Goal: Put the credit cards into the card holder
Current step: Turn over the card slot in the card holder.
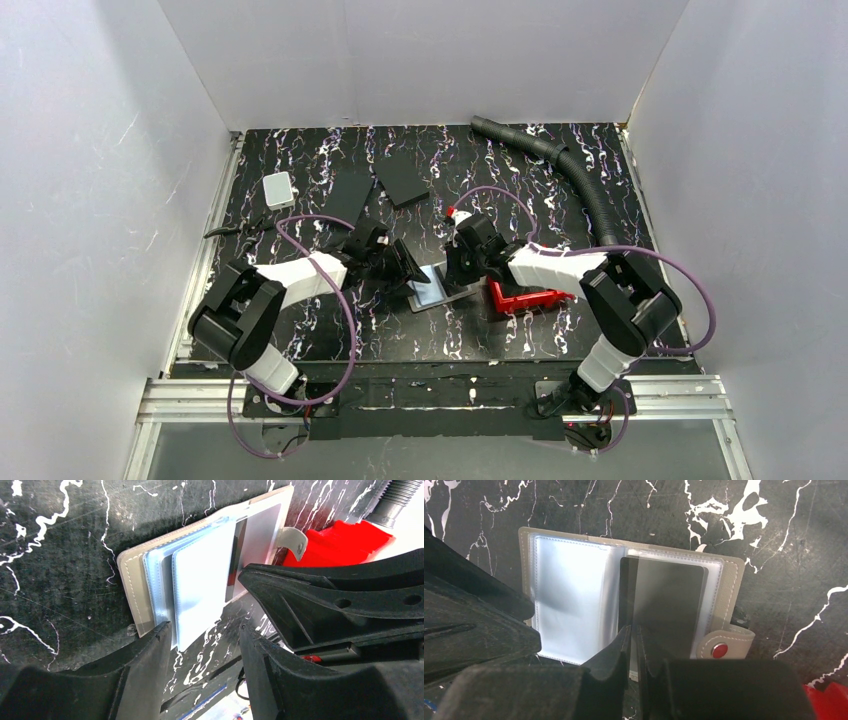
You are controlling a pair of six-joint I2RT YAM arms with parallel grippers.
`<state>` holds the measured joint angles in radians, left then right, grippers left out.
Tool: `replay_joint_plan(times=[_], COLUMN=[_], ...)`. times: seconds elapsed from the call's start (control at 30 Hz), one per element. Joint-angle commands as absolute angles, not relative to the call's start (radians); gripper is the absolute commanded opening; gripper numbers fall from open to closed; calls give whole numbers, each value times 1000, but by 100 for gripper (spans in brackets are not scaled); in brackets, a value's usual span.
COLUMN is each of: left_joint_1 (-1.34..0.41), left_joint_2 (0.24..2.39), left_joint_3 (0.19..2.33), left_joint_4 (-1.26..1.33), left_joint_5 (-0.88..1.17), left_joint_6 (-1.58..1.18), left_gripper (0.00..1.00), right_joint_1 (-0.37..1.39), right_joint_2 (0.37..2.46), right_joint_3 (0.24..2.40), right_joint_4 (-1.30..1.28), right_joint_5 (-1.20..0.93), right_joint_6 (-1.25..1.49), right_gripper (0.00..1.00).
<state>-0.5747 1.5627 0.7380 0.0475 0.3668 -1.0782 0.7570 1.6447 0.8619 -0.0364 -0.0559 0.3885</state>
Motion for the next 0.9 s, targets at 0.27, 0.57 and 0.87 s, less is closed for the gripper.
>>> replay_joint_plan(times=[0.27,0.57,0.87], left_joint_1=[-598,-604,-614], left_joint_2=[1556,1552,1584], left_joint_3=[775,804,851], left_joint_4=[46,55,59], left_joint_5=[341,382,413], left_joint_6=[-1058,-1056,-1049], left_gripper=[50,35,27], right_joint_1=[750,750,745], right_joint_2=[1710,1706,1674], right_joint_3=[866,861,873], right_joint_4=[-17,-15,-39], right_joint_5=[-98,-102,-133], right_joint_6=[398,400,430], right_gripper=[16,16,16])
